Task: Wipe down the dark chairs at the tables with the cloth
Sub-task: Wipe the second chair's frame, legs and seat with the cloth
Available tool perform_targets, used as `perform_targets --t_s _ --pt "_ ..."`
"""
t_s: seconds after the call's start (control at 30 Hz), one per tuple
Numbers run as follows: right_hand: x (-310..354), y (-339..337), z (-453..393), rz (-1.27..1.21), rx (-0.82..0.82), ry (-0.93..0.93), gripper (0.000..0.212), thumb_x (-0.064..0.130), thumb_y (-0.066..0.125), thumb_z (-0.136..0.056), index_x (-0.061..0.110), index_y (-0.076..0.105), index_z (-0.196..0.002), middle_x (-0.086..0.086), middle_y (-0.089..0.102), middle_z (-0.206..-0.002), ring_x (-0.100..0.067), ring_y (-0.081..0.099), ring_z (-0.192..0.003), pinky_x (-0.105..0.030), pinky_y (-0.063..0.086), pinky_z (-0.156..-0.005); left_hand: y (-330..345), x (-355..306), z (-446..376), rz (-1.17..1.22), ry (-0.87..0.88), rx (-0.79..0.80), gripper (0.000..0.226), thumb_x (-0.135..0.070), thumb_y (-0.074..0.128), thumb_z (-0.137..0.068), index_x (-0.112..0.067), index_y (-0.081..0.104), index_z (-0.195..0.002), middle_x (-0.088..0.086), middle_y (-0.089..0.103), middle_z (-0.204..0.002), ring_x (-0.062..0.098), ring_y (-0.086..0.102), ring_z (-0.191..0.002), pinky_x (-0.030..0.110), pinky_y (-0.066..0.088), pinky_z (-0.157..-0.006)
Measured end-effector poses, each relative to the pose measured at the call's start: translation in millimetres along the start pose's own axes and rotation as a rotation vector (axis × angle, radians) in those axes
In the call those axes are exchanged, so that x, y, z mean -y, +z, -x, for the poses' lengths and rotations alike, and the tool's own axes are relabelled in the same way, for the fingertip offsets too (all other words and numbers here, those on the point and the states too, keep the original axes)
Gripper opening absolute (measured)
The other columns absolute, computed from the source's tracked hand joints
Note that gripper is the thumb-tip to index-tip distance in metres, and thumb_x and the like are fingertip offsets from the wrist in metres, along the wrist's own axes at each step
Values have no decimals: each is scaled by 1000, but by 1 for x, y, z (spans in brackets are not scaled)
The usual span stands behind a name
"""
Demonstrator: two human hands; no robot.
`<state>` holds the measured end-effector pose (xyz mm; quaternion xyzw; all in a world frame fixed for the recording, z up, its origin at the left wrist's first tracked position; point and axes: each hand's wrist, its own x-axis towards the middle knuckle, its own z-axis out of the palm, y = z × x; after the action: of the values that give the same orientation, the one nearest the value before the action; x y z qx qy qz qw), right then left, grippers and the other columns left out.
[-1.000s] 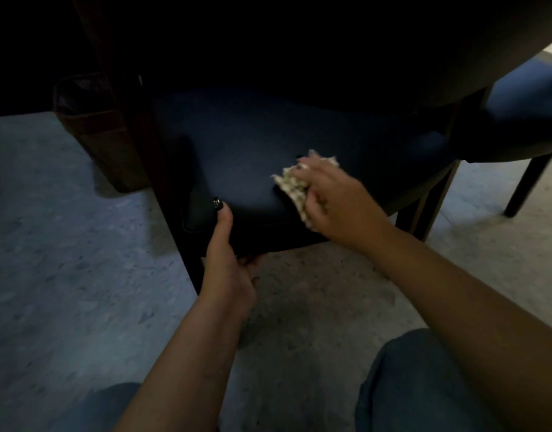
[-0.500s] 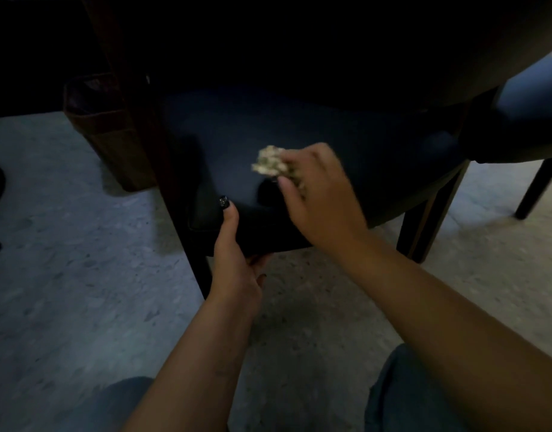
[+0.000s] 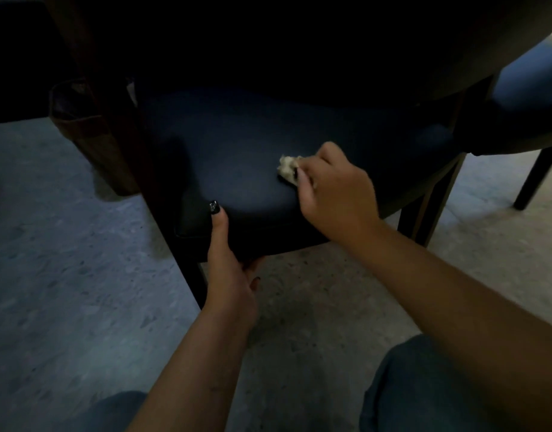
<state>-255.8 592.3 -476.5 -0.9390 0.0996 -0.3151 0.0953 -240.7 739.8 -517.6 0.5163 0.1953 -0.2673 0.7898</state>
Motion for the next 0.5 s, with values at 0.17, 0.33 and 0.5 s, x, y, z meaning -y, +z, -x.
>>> perform_targets --t_s 0.17,0.33,0.5 --pt "41 20 1 -97 -15 -6 21 25 55 -92 11 67 -99 -5 56 -94 -17 56 -69 -30 51 -57 8 7 0 115 -56 60 60 -79 56 -68 -40 66 -112 -11 72 -109 18 62 -105 49 38 -100" --pt "-10 -1 6 11 51 -215 21 28 55 -91 12 67 -95 -6 57 -93 -17 55 -64 -29 48 -51 17 13 2 42 -6 32 72 -69 67 -67 -35 56 -129 -7 68 -115 21 65 -103 46 46 -85" --pt "-91 -21 3 32 -43 -83 22 24 56 -93 7 70 -96 -12 58 -91 -25 58 -68 -35 51 -58 14 12 -1 -8 32 38 69 -65 64 -71 -37 52 -133 -8 68 -119 18 73 -91 47 43 -92"
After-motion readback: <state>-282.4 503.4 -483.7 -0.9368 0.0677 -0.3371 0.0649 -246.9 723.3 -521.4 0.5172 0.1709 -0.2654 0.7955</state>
